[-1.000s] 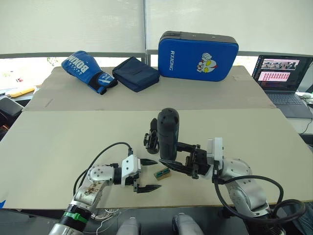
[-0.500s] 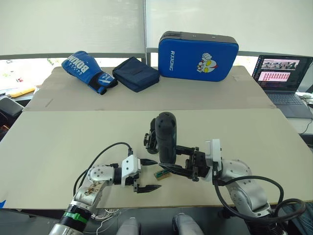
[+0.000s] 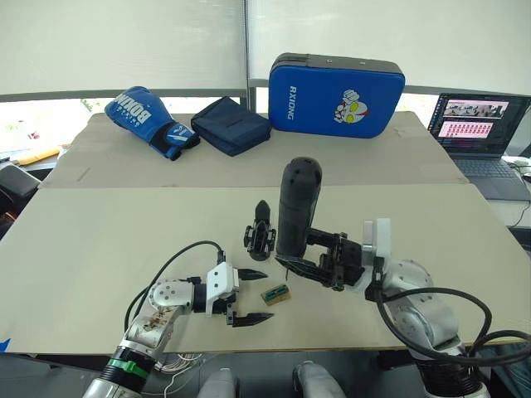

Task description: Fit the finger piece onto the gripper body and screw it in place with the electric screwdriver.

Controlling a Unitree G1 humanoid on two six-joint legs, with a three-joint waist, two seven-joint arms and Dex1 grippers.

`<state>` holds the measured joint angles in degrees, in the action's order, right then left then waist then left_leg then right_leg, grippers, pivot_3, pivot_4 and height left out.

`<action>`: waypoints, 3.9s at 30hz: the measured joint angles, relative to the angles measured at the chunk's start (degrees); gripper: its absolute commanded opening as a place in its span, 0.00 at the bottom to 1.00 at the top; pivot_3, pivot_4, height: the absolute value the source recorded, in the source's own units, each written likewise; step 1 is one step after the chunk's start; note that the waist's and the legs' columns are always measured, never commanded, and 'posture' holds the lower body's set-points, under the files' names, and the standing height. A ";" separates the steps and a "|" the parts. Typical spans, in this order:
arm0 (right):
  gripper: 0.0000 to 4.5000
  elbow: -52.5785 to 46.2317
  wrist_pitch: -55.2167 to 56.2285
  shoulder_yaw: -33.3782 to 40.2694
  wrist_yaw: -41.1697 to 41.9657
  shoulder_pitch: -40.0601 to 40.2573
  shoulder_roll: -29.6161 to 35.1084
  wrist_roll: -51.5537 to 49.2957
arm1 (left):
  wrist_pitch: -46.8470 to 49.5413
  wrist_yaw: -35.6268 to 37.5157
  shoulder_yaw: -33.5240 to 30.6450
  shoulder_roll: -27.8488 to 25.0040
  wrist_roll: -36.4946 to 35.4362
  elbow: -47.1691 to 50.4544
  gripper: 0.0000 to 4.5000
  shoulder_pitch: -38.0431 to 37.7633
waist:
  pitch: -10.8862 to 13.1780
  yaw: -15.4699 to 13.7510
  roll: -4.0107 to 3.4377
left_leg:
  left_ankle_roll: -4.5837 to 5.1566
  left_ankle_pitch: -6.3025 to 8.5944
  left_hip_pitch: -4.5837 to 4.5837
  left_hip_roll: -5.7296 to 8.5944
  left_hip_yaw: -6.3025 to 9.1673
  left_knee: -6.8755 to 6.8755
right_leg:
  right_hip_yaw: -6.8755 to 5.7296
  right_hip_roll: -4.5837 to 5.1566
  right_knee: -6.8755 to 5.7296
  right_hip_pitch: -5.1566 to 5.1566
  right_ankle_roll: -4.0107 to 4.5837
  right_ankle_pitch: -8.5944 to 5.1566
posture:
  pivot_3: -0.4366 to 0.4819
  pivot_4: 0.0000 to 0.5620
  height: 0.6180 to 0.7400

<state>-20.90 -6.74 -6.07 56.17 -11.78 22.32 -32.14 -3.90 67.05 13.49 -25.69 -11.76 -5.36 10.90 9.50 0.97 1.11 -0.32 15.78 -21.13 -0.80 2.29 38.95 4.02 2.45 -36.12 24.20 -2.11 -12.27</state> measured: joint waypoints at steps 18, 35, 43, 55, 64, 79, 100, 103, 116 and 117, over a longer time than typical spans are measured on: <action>0.42 0.84 0.50 -1.03 1.13 1.49 -0.06 2.64 | -0.97 0.00 0.12 0.03 0.00 -0.42 1.00 0.02 | -0.01 0.01 -0.01 | 0.00 0.00 0.01 0.00 -0.01 0.00 | 0.00 0.00 -0.01 0.00 0.00 0.00 | 0.48 0.27 1.00; 0.42 1.28 1.18 -1.03 1.13 1.49 -0.09 3.84 | -1.05 -0.01 0.15 0.08 0.00 -0.49 1.00 0.05 | -0.01 0.01 -0.01 | 0.00 0.00 0.01 0.00 -0.01 0.00 | 0.00 0.00 0.00 -0.01 0.00 0.00 | 0.48 0.27 1.00; 0.42 1.31 1.18 -1.03 1.14 1.49 -0.09 3.95 | -1.06 -0.01 0.15 0.08 0.00 -0.51 1.00 0.05 | -0.01 0.01 -0.01 | 0.00 0.00 0.01 0.00 -0.01 0.00 | 0.00 0.00 0.00 -0.01 -0.01 0.00 | 0.48 0.27 1.00; 0.42 1.85 1.26 -1.03 1.16 1.49 -0.27 3.98 | -1.24 -0.02 0.12 0.08 0.00 -0.53 1.00 -0.04 | -0.01 0.01 -0.02 | 0.00 0.00 0.01 0.00 -0.01 0.00 | 0.01 0.00 0.00 -0.01 -0.01 -0.01 | 0.48 0.27 1.00; 0.42 1.94 1.29 -1.22 1.19 1.50 -0.56 4.25 | -1.29 -0.03 0.12 0.08 0.00 -0.53 1.00 -0.07 | -0.01 0.01 -0.02 | 0.00 0.00 0.01 0.00 -0.01 0.00 | 0.01 0.00 0.00 -0.01 -0.01 -0.01 | 0.48 0.27 1.00; 0.42 2.11 1.37 -1.23 1.14 1.97 -0.65 4.29 | -1.72 -0.06 0.14 0.15 0.00 -0.89 1.00 -0.08 | -0.08 0.02 -0.08 | 0.00 0.00 0.04 0.00 -0.01 0.00 | 0.00 0.00 0.01 -0.05 -0.02 -0.01 | 0.48 0.27 1.00; 0.42 -0.83 -0.32 0.37 -0.05 1.66 0.81 -0.09 | -3.42 3.74 -1.71 -1.33 -4.61 -2.41 1.00 -0.68 | -0.07 0.37 -0.07 | 0.00 0.00 0.00 -0.02 -0.01 -0.03 | 0.00 -0.03 0.00 0.03 0.00 -0.02 | 0.48 0.27 1.00; 0.42 -2.41 -1.33 1.38 -0.56 0.96 1.74 -0.91 | -3.19 5.88 -3.52 -3.14 -7.56 -1.58 1.00 -2.11 | -0.05 0.45 -0.04 | 0.00 0.00 -0.04 -0.04 0.01 -0.03 | 0.00 -0.02 0.00 0.06 0.00 -0.02 | 0.48 0.27 1.00; 0.42 -5.75 -9.25 9.57 -6.44 -7.49 5.70 -9.95 | 8.13 6.73 -14.59 -8.26 -20.57 5.98 1.00 -2.09 | 0.01 0.19 0.00 | 0.00 0.00 -0.05 -0.04 0.02 -0.02 | -0.01 -0.02 0.02 0.07 -0.01 -0.02 | 0.48 0.27 1.00; 0.42 -5.68 -9.68 9.95 -6.64 -8.19 5.86 -10.44 | 8.82 6.45 -14.95 -8.27 -21.12 6.06 1.00 -1.84 | 0.02 0.20 0.00 | 0.00 0.00 -0.05 -0.03 0.02 -0.03 | -0.01 -0.02 0.02 0.07 -0.01 -0.02 | 0.48 0.27 1.00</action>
<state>-26.58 -16.42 3.88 49.53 -19.97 28.17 -42.58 4.91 73.50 -1.47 -33.96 -32.88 0.70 9.06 9.52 1.17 1.12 -0.32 15.78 -21.18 -0.83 2.31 38.92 4.01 2.43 -36.10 24.27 -2.12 -12.29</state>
